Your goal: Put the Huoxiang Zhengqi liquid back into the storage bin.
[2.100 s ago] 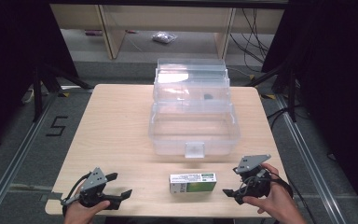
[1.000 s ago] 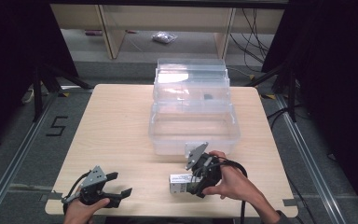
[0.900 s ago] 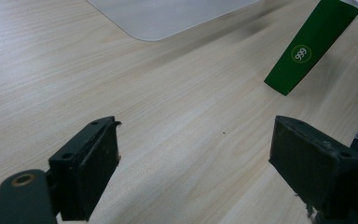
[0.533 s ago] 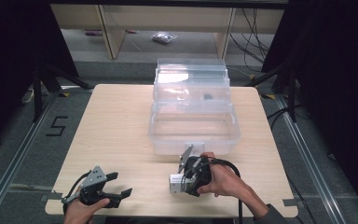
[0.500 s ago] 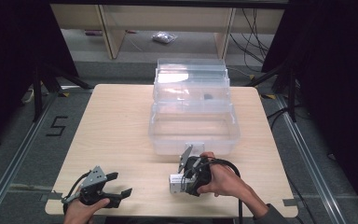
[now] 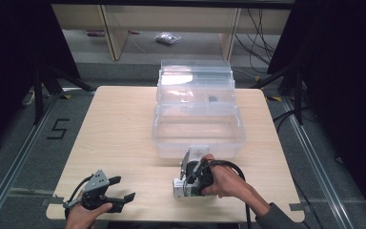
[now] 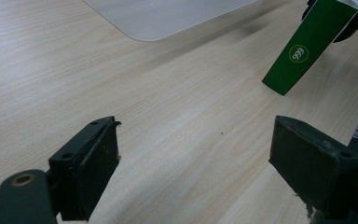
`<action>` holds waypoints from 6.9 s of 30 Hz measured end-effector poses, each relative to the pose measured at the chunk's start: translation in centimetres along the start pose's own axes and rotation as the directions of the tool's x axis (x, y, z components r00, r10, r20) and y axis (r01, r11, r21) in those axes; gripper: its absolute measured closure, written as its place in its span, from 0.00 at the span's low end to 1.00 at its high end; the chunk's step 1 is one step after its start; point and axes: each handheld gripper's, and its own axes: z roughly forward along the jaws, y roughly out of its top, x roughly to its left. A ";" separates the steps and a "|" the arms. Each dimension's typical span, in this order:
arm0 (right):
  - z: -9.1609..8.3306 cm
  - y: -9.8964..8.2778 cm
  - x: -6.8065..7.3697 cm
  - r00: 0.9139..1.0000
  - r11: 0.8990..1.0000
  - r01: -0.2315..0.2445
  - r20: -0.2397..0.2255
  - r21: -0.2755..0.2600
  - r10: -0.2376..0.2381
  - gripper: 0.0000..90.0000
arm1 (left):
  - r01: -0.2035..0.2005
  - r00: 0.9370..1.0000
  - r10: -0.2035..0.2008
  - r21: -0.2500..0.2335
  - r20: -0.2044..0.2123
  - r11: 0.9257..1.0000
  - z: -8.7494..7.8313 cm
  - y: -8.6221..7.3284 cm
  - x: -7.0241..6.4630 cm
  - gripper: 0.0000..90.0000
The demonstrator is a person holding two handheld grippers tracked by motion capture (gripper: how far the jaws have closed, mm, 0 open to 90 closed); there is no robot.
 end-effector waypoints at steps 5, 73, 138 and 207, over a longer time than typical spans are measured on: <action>-0.3 0.5 0.5 0.999 0.999 0.030 0.023 0.037 -0.031 0.71 | 0.000 1.000 0.000 0.000 0.000 1.000 0.0 0.0 0.0 0.16; -14.9 -1.8 -8.3 0.993 0.999 0.051 0.105 -0.006 -0.050 0.72 | -0.001 1.000 0.001 0.007 0.004 1.000 0.1 -0.1 0.2 0.17; -3.5 -6.1 -18.3 1.000 0.999 0.020 -0.017 0.034 -0.020 0.72 | 0.013 1.000 -0.013 0.000 0.016 1.000 0.2 -0.2 0.2 0.17; -11.1 -9.2 -9.9 0.840 0.737 -0.462 0.025 -0.493 0.542 0.24 | 0.025 1.000 -0.025 -0.006 0.002 1.000 0.1 -0.1 0.3 0.17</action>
